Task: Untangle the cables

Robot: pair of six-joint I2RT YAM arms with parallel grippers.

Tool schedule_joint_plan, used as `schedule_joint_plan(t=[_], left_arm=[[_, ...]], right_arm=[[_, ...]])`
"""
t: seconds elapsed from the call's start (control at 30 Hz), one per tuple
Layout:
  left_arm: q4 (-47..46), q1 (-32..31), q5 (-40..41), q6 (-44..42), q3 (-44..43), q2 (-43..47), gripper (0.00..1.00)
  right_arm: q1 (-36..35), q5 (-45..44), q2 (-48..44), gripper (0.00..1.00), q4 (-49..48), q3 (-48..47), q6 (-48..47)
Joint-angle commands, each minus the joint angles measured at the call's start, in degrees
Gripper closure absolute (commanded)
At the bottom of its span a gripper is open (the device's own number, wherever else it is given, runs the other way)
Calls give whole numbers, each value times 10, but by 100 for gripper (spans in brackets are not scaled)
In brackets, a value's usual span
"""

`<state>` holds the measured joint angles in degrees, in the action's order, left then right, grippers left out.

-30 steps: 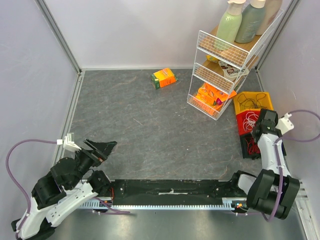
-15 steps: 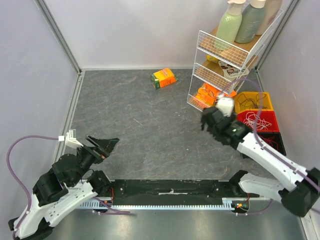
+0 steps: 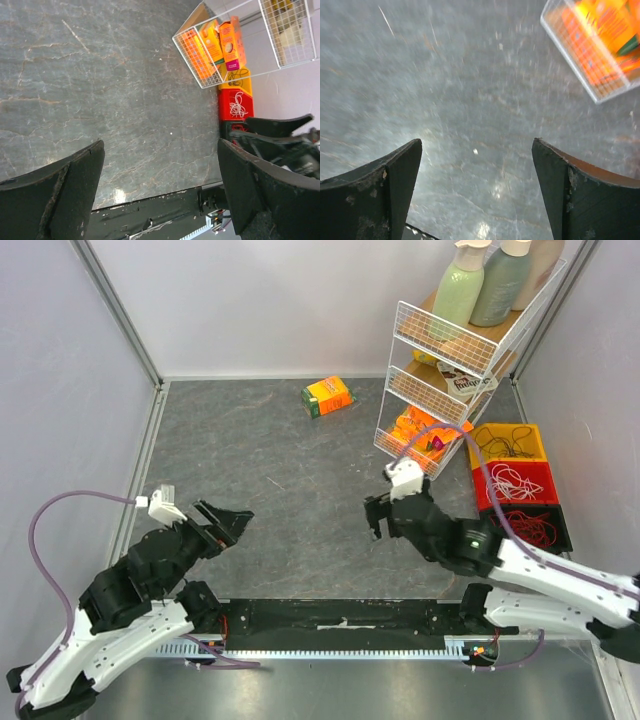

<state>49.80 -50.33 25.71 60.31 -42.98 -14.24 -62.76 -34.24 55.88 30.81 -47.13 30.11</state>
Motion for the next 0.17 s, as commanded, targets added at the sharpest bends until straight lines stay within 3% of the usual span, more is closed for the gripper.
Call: schedule_joint_plan(t=[0.0, 0.13], left_arm=[[-76, 1, 0, -76, -37, -17, 1], [-135, 1, -9, -152, -67, -38, 1]], right_arm=[[0, -21, -124, 2, -85, -9, -107], [-1, -15, -211, 2, -118, -25, -168]])
